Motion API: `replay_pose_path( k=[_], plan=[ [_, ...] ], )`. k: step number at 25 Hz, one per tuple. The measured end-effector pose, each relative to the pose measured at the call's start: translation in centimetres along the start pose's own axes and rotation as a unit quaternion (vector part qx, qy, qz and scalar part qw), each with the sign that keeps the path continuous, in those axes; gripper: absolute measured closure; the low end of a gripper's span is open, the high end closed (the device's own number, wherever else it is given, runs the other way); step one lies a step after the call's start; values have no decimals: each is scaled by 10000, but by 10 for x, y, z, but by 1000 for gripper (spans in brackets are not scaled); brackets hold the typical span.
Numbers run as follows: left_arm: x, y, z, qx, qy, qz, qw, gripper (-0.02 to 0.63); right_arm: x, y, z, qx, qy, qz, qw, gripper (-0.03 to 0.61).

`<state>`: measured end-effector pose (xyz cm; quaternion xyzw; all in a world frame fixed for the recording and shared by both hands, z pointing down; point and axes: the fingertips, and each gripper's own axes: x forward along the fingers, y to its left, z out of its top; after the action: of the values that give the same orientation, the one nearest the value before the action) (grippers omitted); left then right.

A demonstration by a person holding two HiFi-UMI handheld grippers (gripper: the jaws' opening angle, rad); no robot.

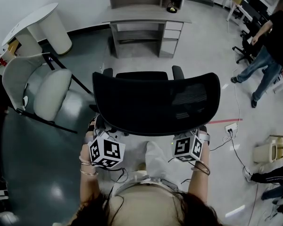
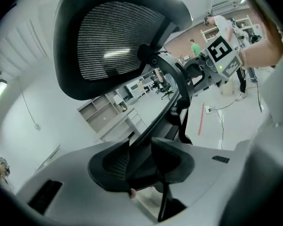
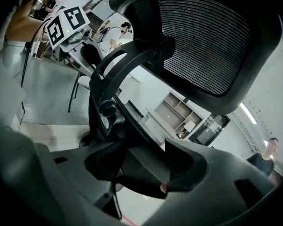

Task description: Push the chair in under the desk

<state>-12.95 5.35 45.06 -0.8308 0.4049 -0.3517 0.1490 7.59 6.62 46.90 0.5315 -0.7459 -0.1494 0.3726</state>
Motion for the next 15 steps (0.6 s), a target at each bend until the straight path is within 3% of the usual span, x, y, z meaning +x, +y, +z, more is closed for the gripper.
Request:
replay_pose_path(
  k=[15],
  plan=[
    [44, 38, 1, -118, 253, 196, 9994, 476, 49, -22, 13, -43, -222, 113, 9997, 335]
  ],
)
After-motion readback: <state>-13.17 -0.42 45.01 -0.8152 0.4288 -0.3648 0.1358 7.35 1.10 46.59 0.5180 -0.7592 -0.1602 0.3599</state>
